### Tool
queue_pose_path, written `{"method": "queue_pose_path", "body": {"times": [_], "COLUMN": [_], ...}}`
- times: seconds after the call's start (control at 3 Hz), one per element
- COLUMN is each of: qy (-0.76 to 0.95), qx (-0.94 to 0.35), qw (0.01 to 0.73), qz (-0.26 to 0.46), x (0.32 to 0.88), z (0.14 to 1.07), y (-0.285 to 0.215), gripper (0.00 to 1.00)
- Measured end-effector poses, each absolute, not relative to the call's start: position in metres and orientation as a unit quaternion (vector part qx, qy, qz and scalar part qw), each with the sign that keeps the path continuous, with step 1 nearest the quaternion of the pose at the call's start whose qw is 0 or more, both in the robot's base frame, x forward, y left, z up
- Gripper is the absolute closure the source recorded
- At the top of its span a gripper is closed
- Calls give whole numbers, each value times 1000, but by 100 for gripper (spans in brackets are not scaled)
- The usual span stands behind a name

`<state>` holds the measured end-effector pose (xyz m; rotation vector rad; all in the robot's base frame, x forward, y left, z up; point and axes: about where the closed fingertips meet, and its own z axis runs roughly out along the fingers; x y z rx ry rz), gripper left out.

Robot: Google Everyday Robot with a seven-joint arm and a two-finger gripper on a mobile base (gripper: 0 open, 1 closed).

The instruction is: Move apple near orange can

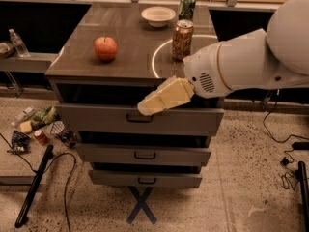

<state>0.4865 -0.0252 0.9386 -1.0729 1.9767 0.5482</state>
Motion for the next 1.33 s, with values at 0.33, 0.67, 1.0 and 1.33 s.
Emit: {"method": "queue_pose_path", "body": {"times": [0.33, 0.67, 1.0, 1.33], "qy": [775, 779, 781, 771], "qx": [-426, -406, -373, -342], "qw": [414, 436, 470, 514], "qz": [216, 194, 172, 158], "x": [494, 528, 567, 616], "z": [935, 908, 899, 899], "y": [-16, 4, 18, 35], "gripper": [0, 0, 0, 0]}}
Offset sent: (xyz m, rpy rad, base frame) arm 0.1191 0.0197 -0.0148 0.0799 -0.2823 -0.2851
